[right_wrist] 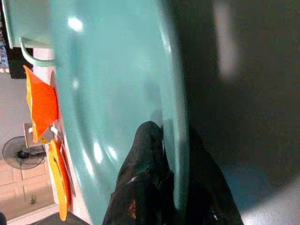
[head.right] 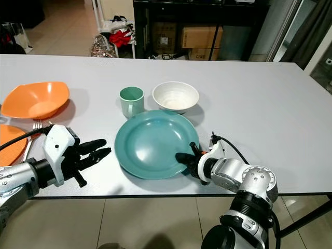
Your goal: Setting the table
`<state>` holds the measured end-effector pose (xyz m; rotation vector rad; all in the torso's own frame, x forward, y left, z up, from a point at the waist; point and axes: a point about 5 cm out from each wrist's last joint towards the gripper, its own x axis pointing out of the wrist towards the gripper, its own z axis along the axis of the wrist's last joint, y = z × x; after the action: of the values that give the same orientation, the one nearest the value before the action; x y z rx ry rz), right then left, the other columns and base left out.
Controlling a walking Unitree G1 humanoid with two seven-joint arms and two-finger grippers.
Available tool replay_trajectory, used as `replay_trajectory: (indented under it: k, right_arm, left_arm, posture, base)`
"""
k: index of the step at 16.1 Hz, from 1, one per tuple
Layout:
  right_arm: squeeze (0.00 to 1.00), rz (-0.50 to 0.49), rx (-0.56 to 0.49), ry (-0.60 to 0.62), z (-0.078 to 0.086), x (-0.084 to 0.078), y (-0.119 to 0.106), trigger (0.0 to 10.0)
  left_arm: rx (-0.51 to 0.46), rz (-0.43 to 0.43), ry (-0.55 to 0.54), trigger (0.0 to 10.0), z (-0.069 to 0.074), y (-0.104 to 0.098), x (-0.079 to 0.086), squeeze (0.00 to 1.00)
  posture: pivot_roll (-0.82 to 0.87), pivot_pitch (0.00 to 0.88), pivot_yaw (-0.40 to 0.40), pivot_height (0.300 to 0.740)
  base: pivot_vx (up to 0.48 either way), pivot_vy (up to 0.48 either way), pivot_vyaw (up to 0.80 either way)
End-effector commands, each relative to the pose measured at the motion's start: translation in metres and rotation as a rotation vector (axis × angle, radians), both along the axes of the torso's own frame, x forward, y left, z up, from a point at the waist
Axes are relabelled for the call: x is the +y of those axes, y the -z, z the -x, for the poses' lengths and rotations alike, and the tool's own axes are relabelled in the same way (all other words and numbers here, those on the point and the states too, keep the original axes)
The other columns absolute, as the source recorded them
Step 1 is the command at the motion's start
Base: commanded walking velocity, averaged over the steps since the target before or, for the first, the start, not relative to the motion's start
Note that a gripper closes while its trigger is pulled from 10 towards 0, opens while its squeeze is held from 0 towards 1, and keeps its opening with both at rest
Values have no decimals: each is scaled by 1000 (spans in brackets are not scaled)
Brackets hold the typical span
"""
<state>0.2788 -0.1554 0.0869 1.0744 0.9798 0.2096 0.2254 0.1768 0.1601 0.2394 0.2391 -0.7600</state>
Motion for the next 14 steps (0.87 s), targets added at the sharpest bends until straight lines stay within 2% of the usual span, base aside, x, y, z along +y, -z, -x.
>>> replay_trajectory:
  k: [1, 3, 5, 7, 9, 10, 13, 14]
  right_arm:
    - [725, 0, -31, -16, -5, 4, -7, 10000]
    - [867, -6, -35, -21, -6, 6, -8, 10000]
    - [894, 2, -42, -22, -6, 6, -9, 10000]
    - [969, 38, -57, -35, -2, 3, -10, 10000]
    - [992, 67, -64, -42, 7, -3, -11, 10000]
    - [996, 115, -68, -48, 13, -8, -11, 10000]
    - [988, 151, -91, -54, 28, -19, -15, 10000]
    - [984, 201, -110, -48, 37, -27, -16, 10000]
  left_arm:
    - [-5, 2, 6, 10000, -1, -2, -2, 0]
    - [-5, -1, 2, 10000, -1, -2, -2, 0]
    - [-5, -5, 1, 10000, -2, -2, -2, 0]
    - [-4, -13, 8, 10000, -2, -2, -1, 0]
    - [-4, -13, 9, 10000, -2, -2, -1, 0]
    - [-5, -13, 10, 10000, -3, -2, -2, 0]
    - [-9, -12, 11, 10000, -4, -2, -3, 0]
    - [-15, -14, 10, 10000, -5, -2, -3, 0]
  posture:
    - [129, 0, -13, 740]
    - [129, 0, -11, 740]
    - [128, 0, -8, 740]
    - [128, 0, -7, 740]
    - [125, 0, -4, 740]
    - [124, 0, -3, 740]
    - [116, 0, 4, 740]
    - [113, 0, 5, 740]
  base:
    - [0, 0, 0]
    - [0, 0, 0]
    - [0, 0, 0]
    - [0, 0, 0]
    - [0, 0, 0]
    - [0, 0, 0]
    - [0, 0, 0]
    - [0, 0, 0]
